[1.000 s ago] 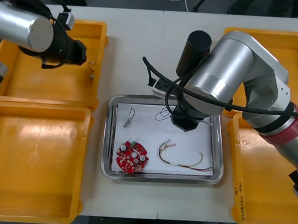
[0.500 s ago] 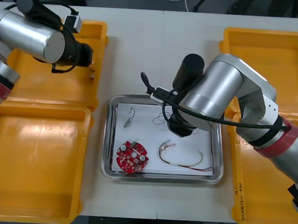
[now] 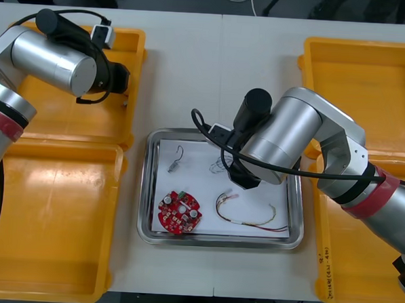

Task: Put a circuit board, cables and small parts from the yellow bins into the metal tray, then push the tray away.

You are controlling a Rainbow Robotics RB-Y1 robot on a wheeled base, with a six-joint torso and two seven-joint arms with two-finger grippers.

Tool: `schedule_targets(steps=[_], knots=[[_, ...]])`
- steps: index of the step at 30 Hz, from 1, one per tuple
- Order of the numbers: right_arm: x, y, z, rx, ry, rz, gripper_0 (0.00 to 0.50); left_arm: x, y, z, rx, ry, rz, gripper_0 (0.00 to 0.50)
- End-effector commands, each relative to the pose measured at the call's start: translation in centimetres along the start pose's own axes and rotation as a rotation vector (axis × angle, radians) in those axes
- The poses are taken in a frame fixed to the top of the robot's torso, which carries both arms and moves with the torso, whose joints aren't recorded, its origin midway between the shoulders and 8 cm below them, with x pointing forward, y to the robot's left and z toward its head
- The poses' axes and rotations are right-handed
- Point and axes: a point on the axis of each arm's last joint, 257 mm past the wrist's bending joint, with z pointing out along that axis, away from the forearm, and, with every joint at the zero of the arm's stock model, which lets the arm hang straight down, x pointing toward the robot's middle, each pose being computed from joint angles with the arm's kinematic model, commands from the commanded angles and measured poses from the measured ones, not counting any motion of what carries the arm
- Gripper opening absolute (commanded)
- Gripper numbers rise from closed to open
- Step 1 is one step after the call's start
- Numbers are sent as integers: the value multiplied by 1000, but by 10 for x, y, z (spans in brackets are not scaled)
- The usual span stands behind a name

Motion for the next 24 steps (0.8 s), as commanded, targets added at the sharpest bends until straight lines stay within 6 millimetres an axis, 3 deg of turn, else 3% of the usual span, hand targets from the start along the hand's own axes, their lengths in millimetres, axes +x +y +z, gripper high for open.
schedule_targets(steps=[1,6,7,16,24], knots=[[2,3,2,7,4,-20,157,-26,-20,-3,23,-51,-92,500],[4,2,1,10,10,-11,416,-25,-23,1,27,-63,-82,500],[5,1,1,12,12,-8,495,-24,-24,3,27,-64,-80,500],[5,-6,-7,19,16,18,500,-19,-23,7,14,-63,-61,500],[2,-17,-44,-1,43,52,500,-14,-23,9,12,-54,-57,500]])
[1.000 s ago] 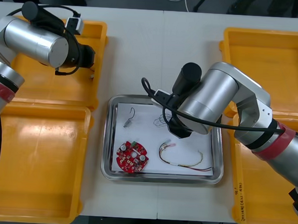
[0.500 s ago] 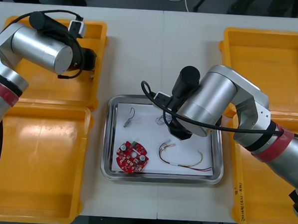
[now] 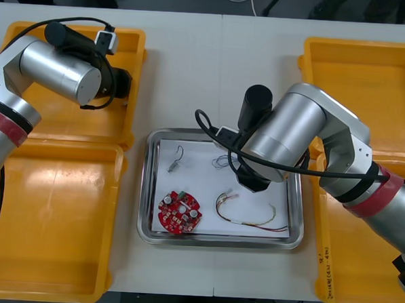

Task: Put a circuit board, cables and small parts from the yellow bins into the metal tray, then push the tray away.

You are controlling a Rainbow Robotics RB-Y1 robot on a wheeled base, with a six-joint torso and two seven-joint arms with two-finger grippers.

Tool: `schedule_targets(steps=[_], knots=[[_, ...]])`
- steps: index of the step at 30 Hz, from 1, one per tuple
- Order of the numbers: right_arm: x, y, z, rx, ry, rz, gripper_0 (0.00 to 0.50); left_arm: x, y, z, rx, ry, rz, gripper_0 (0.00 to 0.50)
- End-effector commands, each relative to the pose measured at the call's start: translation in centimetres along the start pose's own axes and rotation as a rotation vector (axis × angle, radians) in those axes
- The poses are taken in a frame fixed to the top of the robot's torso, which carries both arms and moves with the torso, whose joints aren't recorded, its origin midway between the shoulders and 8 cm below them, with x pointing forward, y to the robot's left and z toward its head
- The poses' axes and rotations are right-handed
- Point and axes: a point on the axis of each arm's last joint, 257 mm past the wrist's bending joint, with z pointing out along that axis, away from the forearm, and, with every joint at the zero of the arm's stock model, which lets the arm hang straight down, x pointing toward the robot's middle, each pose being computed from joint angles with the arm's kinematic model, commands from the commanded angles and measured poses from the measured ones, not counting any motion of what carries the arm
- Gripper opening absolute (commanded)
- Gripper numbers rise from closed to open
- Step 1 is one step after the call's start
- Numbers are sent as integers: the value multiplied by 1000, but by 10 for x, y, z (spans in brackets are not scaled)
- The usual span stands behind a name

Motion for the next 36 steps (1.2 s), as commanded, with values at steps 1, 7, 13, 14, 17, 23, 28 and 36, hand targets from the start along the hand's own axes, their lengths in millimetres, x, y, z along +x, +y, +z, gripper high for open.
schedule_targets(steps=[1,7,13,14,17,23,28,36], knots=[[-19,-15,-41,-15,-53,57,500,-22,-21,-3,21,-40,-80,470],[-17,-28,-75,-36,-54,97,500,-20,-23,-1,15,-48,-61,4],[-37,-49,-112,1,-158,139,500,-18,-24,-1,18,-46,-69,3],[-38,-51,-115,2,-168,143,500,-19,-24,-1,18,-47,-69,4],[-47,-59,-133,5,-223,166,500,-18,-24,-1,19,-45,-72,1],[-55,-73,-164,-9,-325,224,500,-18,-23,-1,19,-45,-73,0],[-54,-89,-184,3,-386,304,500,-19,-23,-1,23,-42,-77,1],[-17,-121,-195,3,-392,522,500,-21,-12,-10,20,-16,-106,0]])
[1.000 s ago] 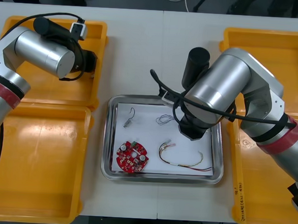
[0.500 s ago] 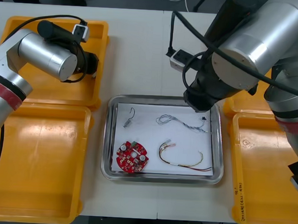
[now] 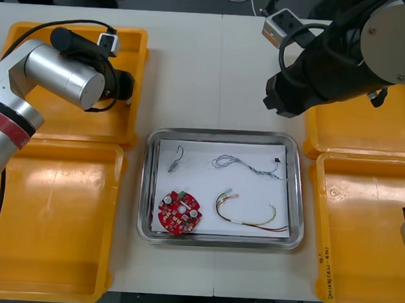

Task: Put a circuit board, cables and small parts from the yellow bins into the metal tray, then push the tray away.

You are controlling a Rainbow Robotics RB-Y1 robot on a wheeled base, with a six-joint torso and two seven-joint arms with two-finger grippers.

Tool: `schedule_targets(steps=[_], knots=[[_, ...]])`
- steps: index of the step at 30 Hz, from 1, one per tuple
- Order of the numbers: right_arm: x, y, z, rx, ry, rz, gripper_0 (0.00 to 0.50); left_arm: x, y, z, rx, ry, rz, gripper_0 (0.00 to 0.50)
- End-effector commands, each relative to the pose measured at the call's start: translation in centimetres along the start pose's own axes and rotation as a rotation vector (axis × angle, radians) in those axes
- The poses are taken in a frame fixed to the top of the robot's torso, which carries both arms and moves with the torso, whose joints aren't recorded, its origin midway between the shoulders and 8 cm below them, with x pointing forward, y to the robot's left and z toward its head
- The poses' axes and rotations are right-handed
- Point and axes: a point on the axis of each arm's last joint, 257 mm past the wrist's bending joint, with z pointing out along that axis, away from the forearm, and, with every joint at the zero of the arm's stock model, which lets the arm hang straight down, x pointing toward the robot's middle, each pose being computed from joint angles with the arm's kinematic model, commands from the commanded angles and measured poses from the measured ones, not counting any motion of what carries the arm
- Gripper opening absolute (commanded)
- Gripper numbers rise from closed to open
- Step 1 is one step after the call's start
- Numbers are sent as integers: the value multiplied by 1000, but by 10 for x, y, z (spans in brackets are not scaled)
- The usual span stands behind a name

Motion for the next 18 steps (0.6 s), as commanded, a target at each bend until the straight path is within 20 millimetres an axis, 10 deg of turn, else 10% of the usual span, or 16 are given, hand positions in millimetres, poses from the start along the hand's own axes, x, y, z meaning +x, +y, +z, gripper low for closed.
schedule_targets(steps=[1,18], knots=[[-4,-36,-33,68,-60,106,500,-26,-7,-16,19,-11,-89,0],[77,-144,-65,261,-33,404,500,-39,23,-46,-5,34,-90,1]])
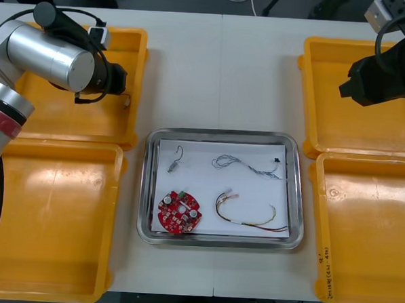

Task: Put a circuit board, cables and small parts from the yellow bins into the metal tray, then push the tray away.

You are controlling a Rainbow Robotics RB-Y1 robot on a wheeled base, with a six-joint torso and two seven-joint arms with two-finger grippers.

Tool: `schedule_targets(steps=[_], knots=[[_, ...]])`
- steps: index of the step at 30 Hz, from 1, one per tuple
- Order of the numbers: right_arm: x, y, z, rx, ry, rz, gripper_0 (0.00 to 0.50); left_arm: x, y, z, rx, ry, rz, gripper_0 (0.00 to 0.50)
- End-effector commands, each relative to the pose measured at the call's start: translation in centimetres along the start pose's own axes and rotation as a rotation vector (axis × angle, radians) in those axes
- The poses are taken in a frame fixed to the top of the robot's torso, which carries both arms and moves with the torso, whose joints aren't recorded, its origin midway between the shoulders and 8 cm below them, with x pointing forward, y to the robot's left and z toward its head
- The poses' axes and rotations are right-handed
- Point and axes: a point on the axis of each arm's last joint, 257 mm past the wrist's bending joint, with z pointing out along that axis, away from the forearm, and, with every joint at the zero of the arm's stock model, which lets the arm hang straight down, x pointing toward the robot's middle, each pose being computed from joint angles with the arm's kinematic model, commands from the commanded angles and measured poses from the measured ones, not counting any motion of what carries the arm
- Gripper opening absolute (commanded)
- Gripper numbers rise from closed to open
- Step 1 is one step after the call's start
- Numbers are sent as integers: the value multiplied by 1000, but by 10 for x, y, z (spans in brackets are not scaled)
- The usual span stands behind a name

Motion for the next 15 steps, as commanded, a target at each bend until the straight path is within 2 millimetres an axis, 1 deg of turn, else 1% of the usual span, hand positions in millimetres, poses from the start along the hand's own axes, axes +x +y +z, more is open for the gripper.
schedule_targets(steps=[1,2,6,8,9,12,13,14,15], knots=[[8,-44,-17,101,-23,98,500,-37,12,-26,-2,-48,-6,0],[16,-54,-17,116,-13,124,500,-36,20,-30,-11,-30,4,0],[34,-74,-19,145,10,176,500,-34,37,-39,-24,-2,25,0],[40,-81,-20,151,16,201,500,-34,47,-44,-34,11,38,0],[42,-83,-21,153,19,205,500,-33,49,-45,-34,13,41,0],[54,-96,-24,169,27,268,500,-28,65,-48,-50,30,62,0],[54,-96,-24,169,27,268,500,-28,65,-48,-50,30,62,0],[60,-99,-25,166,34,310,500,-24,75,-49,-57,36,78,2],[63,-100,-25,163,37,325,500,-22,80,-49,-62,38,86,2]])
